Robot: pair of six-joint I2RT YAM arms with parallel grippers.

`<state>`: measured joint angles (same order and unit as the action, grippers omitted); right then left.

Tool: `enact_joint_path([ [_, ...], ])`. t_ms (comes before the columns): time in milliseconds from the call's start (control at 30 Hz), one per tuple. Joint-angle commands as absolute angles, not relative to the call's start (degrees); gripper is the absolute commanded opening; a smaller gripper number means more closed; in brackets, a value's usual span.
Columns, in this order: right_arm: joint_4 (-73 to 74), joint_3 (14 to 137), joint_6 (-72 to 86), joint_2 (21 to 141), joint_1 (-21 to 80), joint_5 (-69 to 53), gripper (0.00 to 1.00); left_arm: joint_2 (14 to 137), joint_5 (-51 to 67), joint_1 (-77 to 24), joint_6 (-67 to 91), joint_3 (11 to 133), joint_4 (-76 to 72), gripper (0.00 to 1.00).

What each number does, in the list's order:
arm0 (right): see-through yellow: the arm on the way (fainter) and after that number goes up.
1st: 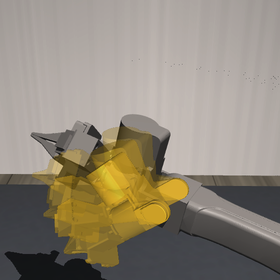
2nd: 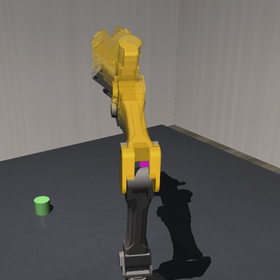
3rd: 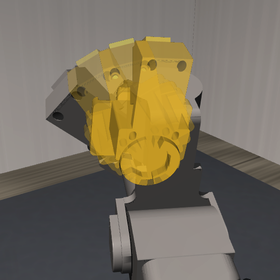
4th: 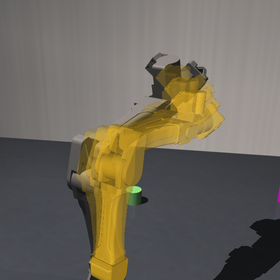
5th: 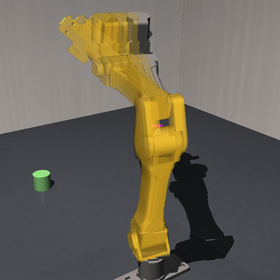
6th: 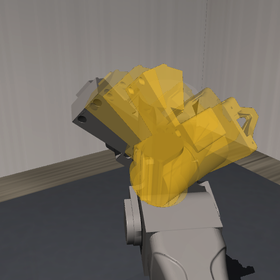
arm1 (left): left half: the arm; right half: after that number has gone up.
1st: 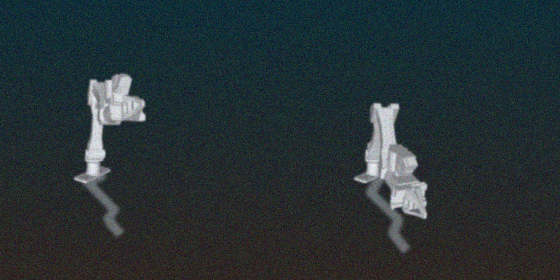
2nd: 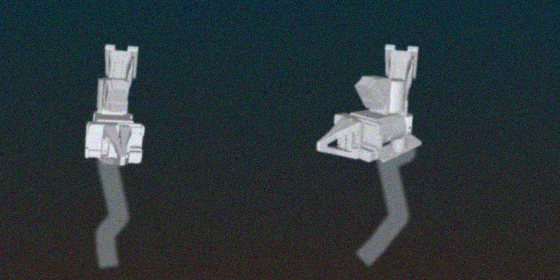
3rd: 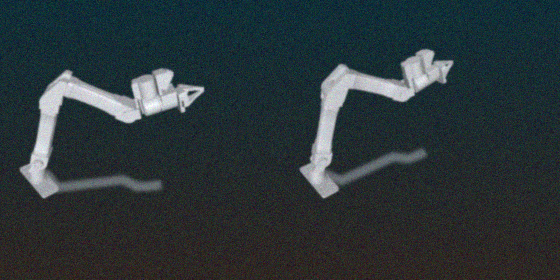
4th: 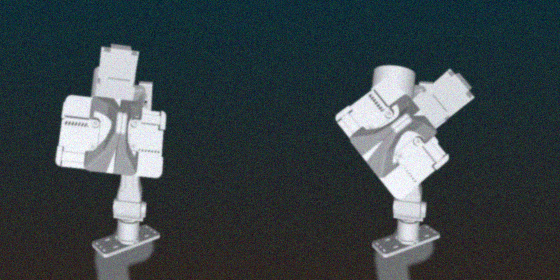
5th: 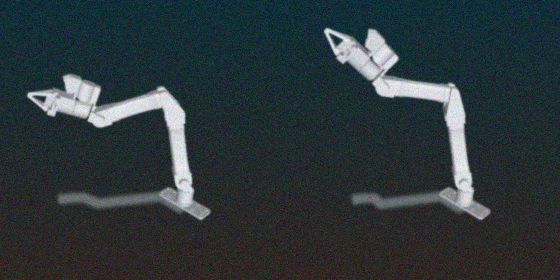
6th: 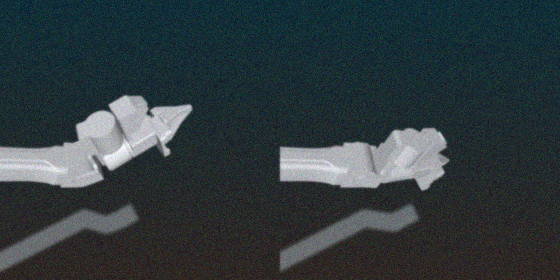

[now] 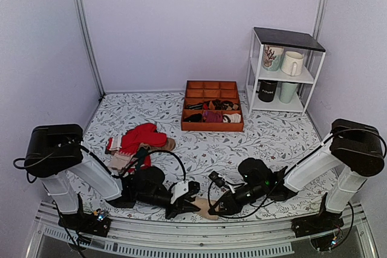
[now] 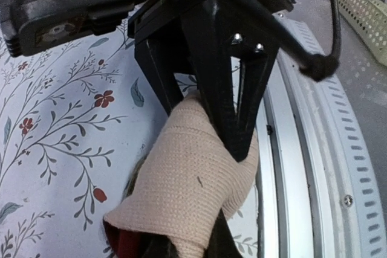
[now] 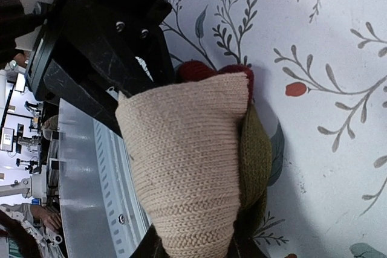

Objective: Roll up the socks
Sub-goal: Roll a pair of socks at the center of the board.

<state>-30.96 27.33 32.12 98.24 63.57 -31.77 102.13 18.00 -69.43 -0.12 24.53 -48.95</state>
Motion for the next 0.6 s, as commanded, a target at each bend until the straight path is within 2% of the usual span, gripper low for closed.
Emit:
enact_joint_path([
  [0, -12.2, 28.0, 31.0, 100.3, 64.2, -25.1, 0.3, 107.3, 22.6, -71.5, 5.7, 27.4, -39.8, 0.0],
  [67, -8.8, 29.7, 29.5, 98.9, 64.2, -23.0, 0.4, 108.3, 22.8, -71.5, 7.8, 27.7, -37.6, 0.0],
  [233, -0.4, 35.1, 22.3, 95.7, 64.2, -16.6, 0.56, 110.3, 23.0, -71.5, 11.2, 26.7, -36.1, 0.0],
  [467, 8.4, 40.4, 11.7, 88.5, 64.2, -8.9, 0.64, 109.3, 22.2, -71.5, 11.7, 26.1, -35.5, 0.0],
  [567, 10.4, 41.2, 8.8, 84.6, 63.9, -9.9, 0.73, 109.1, 22.1, -71.4, 11.1, 26.4, -34.6, 0.0],
])
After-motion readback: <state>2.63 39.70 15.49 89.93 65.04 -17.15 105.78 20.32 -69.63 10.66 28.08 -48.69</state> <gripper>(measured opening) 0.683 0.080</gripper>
